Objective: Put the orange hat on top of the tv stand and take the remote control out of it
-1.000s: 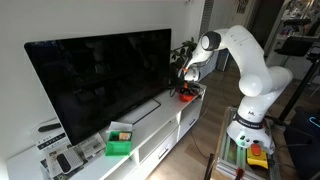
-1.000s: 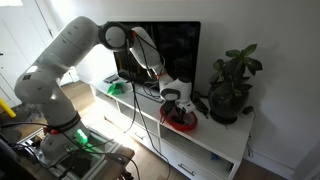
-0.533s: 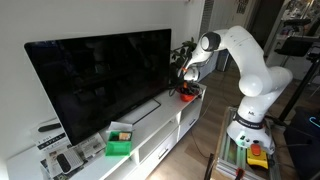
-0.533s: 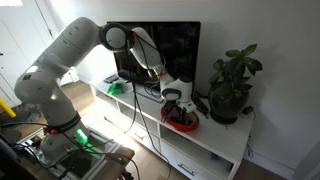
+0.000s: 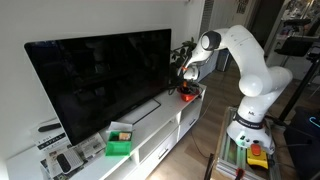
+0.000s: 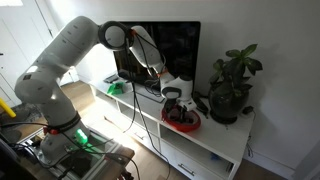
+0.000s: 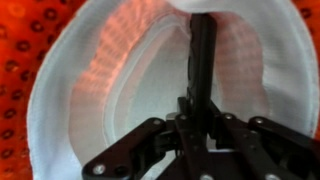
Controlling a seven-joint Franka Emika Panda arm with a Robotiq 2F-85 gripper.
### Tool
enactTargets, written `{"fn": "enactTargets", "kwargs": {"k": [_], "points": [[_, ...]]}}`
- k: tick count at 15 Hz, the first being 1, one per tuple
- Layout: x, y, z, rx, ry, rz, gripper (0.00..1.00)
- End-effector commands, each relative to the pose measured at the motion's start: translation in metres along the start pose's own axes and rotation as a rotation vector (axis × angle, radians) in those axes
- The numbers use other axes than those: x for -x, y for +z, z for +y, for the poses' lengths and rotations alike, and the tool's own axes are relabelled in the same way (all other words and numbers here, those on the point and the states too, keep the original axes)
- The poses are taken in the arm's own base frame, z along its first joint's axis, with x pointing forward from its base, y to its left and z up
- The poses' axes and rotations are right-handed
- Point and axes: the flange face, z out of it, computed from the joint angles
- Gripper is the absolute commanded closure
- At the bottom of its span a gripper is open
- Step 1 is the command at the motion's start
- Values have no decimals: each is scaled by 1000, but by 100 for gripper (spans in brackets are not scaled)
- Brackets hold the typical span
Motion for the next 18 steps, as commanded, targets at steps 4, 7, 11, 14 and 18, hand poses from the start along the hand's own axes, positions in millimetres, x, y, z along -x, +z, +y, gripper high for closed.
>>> {"fn": "enactTargets", "kwargs": {"k": [4,7,11,14,18], "points": [[16,-48,-5,-35,-5,31,94],[27,-70,-8,-49,-33,57,94],[48,-101,-9,-59,-96,141,95],[63,-122,-7,-65,-153,204,94],[93,-143,-14,-83,-310,255,95]]}}
